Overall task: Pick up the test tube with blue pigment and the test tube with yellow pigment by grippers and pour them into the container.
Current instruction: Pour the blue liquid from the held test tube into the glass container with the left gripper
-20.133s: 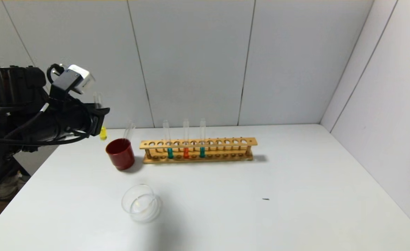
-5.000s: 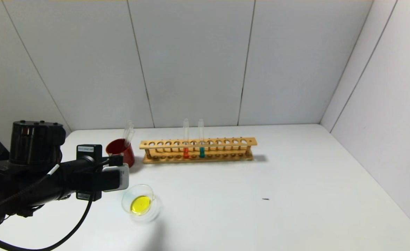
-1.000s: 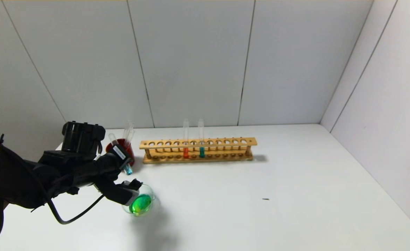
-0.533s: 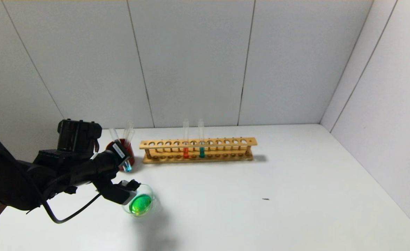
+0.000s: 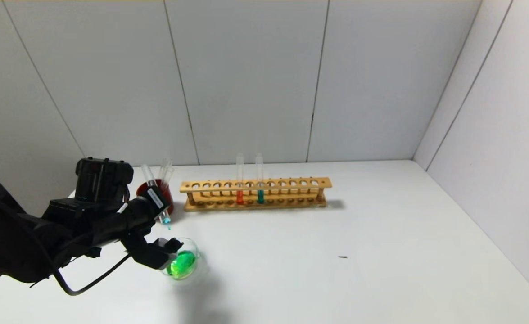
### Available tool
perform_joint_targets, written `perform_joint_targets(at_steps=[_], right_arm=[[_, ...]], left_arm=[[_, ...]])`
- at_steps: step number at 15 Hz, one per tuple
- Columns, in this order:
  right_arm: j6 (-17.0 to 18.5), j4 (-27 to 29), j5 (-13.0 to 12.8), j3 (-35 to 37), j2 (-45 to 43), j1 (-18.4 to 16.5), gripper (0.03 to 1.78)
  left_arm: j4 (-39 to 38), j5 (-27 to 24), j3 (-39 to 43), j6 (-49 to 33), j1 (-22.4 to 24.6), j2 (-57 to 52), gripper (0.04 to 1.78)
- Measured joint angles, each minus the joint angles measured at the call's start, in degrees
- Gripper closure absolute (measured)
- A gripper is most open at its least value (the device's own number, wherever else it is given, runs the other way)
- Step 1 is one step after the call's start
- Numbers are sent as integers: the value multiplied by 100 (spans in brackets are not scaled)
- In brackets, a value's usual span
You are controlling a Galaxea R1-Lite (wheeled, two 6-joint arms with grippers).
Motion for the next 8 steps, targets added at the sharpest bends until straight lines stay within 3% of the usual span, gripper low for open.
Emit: perform_joint_targets(at_steps=[8], right_arm=[[0,0,0,0,0,0,6]], left_arm=[[-149,107,212,-16,-85,-88,151]])
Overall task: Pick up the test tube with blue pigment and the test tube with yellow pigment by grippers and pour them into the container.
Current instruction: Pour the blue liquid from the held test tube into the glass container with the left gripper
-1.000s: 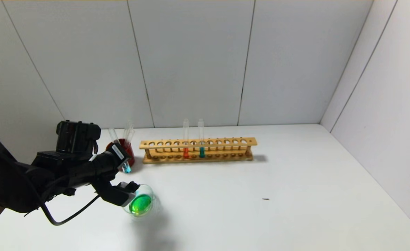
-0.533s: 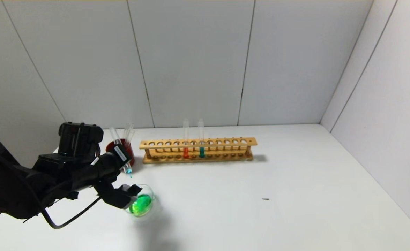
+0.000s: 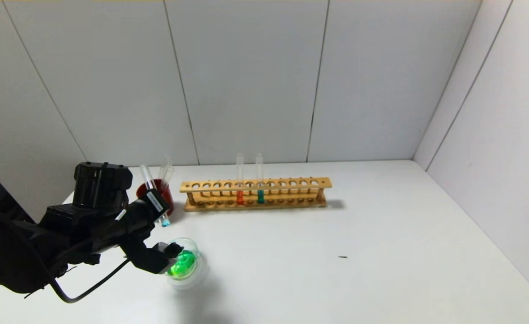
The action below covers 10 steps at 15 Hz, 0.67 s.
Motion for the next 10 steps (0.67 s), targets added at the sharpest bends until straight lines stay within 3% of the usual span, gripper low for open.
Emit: perform_joint_targets(at_steps=[10], right_arm=[[0,0,2,0,0,0,6]], left_arm=[[2,0,88,7,2,-72,151]])
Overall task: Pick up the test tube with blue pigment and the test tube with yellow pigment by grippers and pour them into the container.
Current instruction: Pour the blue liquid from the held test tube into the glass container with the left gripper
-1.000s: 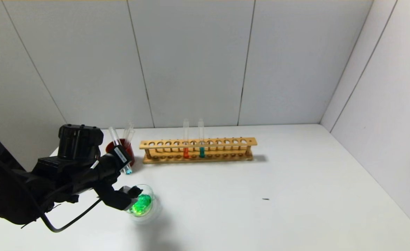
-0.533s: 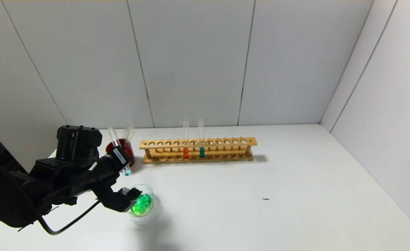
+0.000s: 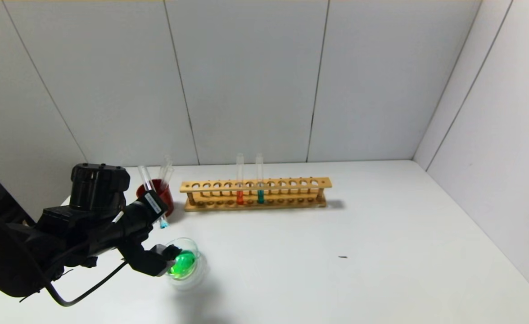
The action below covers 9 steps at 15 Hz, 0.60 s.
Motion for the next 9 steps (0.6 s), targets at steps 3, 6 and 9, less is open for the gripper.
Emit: perform_joint_targets(at_steps=[3,6,9], right_arm=[[0,0,-2,0,0,0,6],[0,0,0,0,0,0,6],[0,0,0,0,0,0,6]], left_arm=[[0,0,17,6,0,-13,151],[-5,63,155,33,-2,-85,151],[-96,344,224,185,-44,-160,151]])
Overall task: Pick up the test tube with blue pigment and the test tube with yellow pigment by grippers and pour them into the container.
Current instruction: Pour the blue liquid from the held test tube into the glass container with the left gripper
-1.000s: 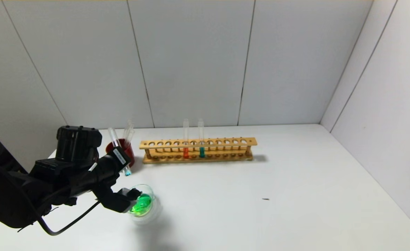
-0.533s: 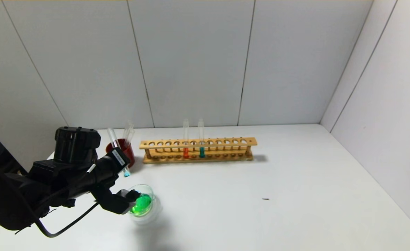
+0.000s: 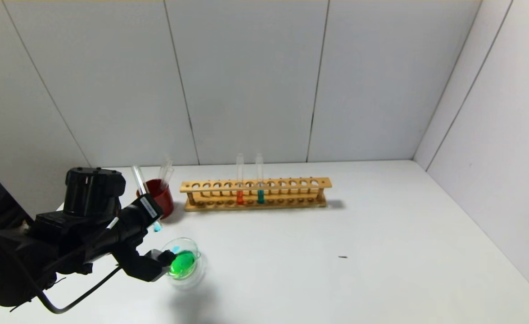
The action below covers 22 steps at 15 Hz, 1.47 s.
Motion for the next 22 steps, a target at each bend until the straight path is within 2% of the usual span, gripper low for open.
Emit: perform_joint_targets(at_steps=[6,10,17,20,22], right_arm=[[0,0,0,0,0,0,6],[0,0,0,0,0,0,6],[0,0,-2,0,0,0,6],[0,0,0,0,0,0,6],[0,0,0,0,0,0,6]], left_arm=[[-195,180,115,5,-152,-45,151],[-201,251,156,313,-161,-80,151],[-385,338,127,187,-185,-130,151],[-680,371,62,-700,-191,-312,151],[-1012,684,-76,-1690,-190,-422,151]])
